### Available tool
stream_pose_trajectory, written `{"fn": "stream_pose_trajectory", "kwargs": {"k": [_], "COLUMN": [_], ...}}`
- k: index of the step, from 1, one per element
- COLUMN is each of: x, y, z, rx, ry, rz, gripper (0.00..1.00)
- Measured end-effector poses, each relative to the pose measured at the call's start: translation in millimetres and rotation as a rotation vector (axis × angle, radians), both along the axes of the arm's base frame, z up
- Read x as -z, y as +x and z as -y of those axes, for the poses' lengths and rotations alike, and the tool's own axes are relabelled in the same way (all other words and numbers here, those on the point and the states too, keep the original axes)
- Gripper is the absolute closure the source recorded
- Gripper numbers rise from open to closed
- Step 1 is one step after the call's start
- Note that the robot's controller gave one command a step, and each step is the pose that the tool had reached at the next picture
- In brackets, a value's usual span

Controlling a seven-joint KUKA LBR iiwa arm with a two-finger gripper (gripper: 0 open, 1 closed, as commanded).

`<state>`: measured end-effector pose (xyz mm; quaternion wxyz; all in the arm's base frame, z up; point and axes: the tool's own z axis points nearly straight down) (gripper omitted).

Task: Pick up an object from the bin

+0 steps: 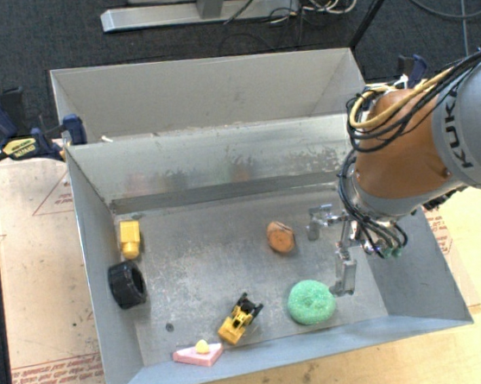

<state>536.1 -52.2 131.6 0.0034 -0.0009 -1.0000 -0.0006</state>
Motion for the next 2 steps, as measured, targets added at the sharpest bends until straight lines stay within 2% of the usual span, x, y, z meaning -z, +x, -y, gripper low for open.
{"fn": "stream_pose_trajectory", "kwargs": {"k": [1, 2], "x": [-5, 44], "y": [1.7, -23.4], "z": [0, -16], "rx": [-0.002, -0.054], "ry": [-0.001, -0.001], "rz": [0.008, 0.012], "gripper": [0.0, 0.0]}}
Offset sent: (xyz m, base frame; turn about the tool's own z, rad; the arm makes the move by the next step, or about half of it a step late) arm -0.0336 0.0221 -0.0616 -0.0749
